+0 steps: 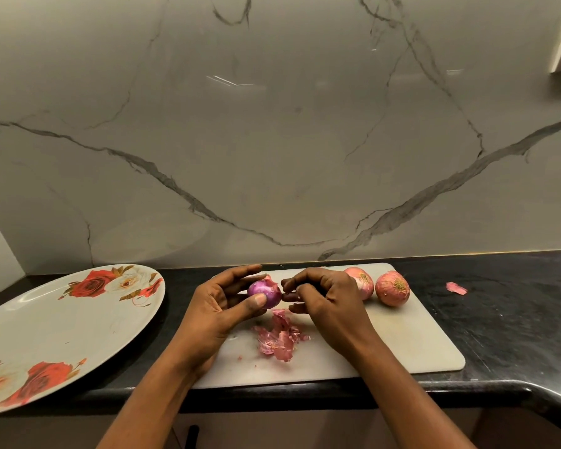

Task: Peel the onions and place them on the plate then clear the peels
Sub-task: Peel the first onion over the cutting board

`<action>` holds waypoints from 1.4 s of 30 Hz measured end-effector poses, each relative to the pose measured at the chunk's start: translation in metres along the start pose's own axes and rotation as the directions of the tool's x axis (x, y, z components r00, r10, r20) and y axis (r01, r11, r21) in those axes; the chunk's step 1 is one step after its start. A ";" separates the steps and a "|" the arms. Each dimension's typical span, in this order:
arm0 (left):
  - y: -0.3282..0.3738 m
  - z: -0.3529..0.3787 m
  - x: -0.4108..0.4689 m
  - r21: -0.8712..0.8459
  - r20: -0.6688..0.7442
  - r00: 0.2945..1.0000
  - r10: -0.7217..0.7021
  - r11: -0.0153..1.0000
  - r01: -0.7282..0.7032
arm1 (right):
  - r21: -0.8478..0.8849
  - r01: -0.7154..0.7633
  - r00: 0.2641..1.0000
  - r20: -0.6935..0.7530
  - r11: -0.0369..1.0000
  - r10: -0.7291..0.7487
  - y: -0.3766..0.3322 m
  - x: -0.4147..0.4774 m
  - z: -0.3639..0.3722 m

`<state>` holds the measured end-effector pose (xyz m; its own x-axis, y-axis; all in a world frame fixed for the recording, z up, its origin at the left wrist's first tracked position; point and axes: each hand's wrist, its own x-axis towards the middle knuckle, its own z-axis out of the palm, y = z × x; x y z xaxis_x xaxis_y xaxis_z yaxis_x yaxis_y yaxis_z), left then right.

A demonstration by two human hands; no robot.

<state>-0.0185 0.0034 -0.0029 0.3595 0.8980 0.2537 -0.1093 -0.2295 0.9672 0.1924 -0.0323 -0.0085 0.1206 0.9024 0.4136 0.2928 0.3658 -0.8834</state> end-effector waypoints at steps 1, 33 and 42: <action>0.000 0.000 0.000 -0.002 0.003 1.000 -0.001 1.000 0.001 | 0.017 -0.011 1.000 0.001 1.000 0.011 -0.001 0.000 0.000; 0.002 0.000 -0.003 -0.027 0.034 0.999 0.008 1.000 -0.007 | 0.017 0.019 0.995 0.102 1.000 -0.020 -0.008 -0.004 -0.003; 0.004 -0.002 -0.004 -0.063 0.029 1.000 -0.001 0.998 0.003 | 0.000 0.038 0.996 0.082 0.999 -0.038 -0.009 -0.004 -0.003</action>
<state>-0.0221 -0.0006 0.0002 0.3858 0.8871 0.2533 -0.1666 -0.2030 0.9649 0.1921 -0.0398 -0.0019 0.0307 0.9035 0.4275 0.2976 0.4000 -0.8668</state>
